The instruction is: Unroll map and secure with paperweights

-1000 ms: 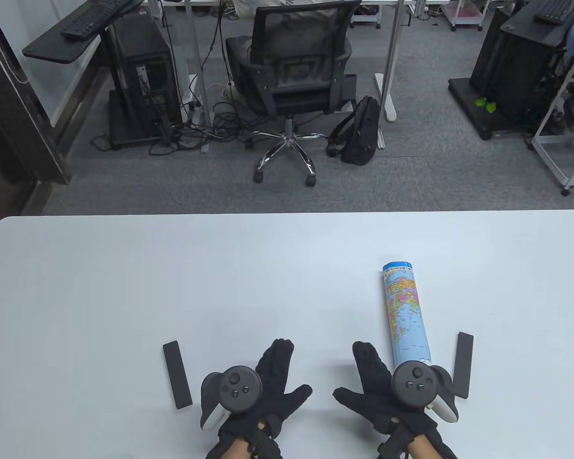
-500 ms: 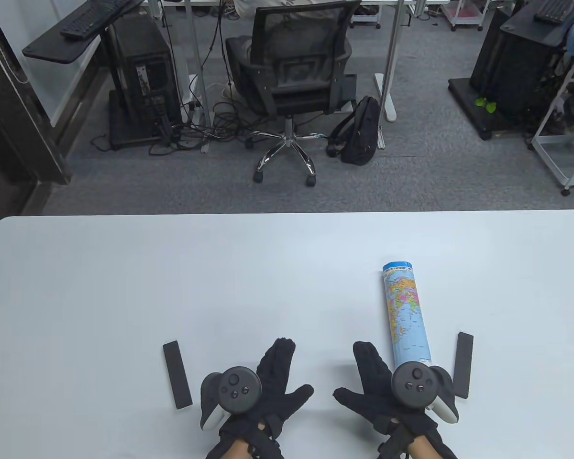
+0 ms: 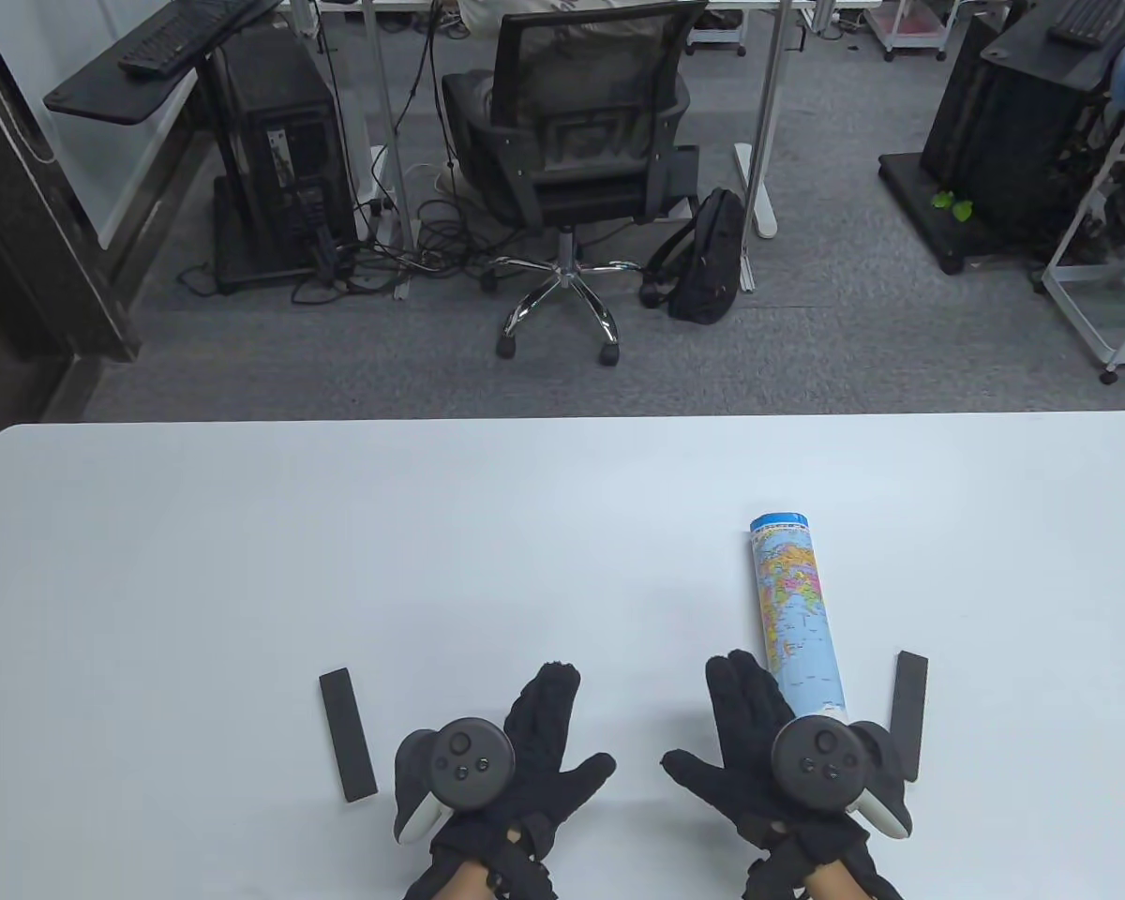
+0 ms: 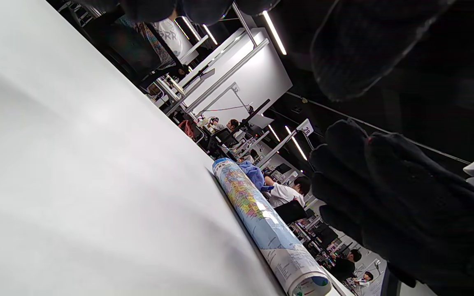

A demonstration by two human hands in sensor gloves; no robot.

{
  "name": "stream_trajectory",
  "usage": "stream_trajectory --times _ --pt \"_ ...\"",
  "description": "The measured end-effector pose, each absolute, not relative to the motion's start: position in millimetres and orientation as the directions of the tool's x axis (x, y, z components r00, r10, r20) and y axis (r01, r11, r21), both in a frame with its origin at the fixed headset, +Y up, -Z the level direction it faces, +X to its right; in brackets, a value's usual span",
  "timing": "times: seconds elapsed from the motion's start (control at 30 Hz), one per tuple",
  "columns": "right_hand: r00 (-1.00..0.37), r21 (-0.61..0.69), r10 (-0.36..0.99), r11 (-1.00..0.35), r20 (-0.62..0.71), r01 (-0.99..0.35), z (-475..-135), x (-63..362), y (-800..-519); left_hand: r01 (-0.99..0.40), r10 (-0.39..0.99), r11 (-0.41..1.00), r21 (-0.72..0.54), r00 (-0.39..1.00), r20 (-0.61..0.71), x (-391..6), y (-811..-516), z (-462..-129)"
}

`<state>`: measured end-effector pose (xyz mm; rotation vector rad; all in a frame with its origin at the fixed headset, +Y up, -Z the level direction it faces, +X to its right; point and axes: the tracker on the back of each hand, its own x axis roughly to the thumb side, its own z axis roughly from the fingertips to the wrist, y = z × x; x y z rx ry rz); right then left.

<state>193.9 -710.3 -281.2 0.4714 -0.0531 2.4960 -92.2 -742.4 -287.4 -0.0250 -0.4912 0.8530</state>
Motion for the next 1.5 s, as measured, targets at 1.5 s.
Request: stream_trajectory --times 1.5 --pt "-0.991 0.182 0.068 -0.979 -0.111 -0.088 -314.6 213.9 -754.9 -0.682 0.71 0.693 -0.232 0.594 0.378 -89.5 -743.8 -286.7"
